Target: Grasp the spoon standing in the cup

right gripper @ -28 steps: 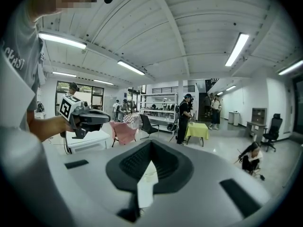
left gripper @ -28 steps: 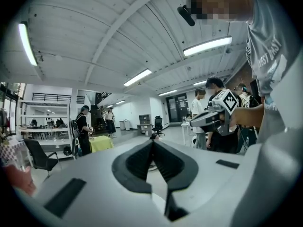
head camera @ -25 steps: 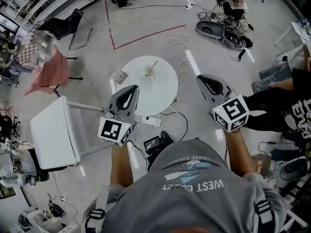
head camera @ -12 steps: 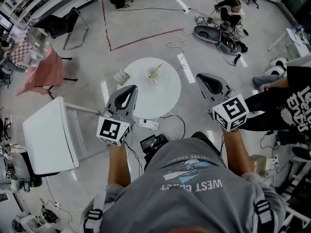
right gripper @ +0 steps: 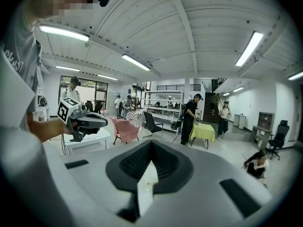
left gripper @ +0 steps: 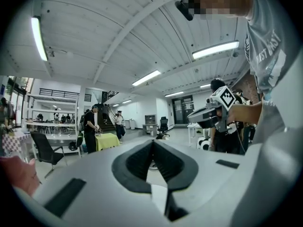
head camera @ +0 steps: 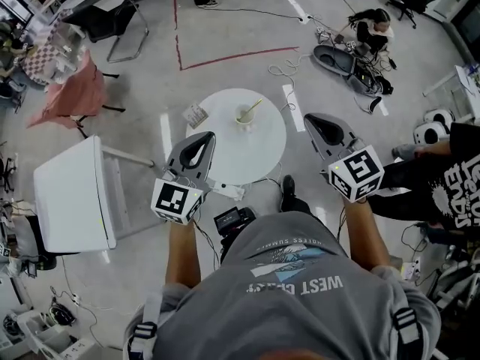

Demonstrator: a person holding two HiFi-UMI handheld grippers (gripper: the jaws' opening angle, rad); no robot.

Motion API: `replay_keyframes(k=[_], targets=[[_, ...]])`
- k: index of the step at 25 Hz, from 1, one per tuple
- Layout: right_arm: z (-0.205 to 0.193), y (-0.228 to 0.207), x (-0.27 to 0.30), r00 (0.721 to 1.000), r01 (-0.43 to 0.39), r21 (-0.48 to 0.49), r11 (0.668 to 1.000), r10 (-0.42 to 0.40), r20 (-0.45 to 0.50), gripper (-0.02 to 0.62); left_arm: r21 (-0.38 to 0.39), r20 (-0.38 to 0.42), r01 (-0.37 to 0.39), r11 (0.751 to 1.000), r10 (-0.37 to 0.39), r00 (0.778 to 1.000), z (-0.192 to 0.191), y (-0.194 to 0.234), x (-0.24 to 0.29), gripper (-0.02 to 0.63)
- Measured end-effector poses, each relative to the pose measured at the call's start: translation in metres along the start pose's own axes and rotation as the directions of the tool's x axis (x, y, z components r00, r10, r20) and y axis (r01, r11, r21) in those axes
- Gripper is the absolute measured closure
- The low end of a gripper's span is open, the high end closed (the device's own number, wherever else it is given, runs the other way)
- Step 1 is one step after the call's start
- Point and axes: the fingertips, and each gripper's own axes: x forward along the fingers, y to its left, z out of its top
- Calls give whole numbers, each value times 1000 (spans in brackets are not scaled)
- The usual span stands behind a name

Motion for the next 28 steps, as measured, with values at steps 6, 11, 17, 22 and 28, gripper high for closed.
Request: replay_keyframes(k=[6,11,17,22,28], targets=[[-2,-32,27,995,-98,2,995,98,12,594,-13,-42,-73,997,72,997,-1,3,29,601],[-4,-60,47,984,-177,0,984,177,8,594,-12,-61,-117,993,116,991,3,5,64,601],[-21,-106,73,965,-264,2,965,264,3,594,-20,-81,-178,984,175,981,-2,0,116,601],[-17,-114,96,939,-344,-4,939,344,-3,594,-19,-112,-237,971,234,966,1,9,125,601],[-16,-119,123,919,-394,8,919,395,-4,594,-21,-136,-302,953,297,945,5,24,125,601]])
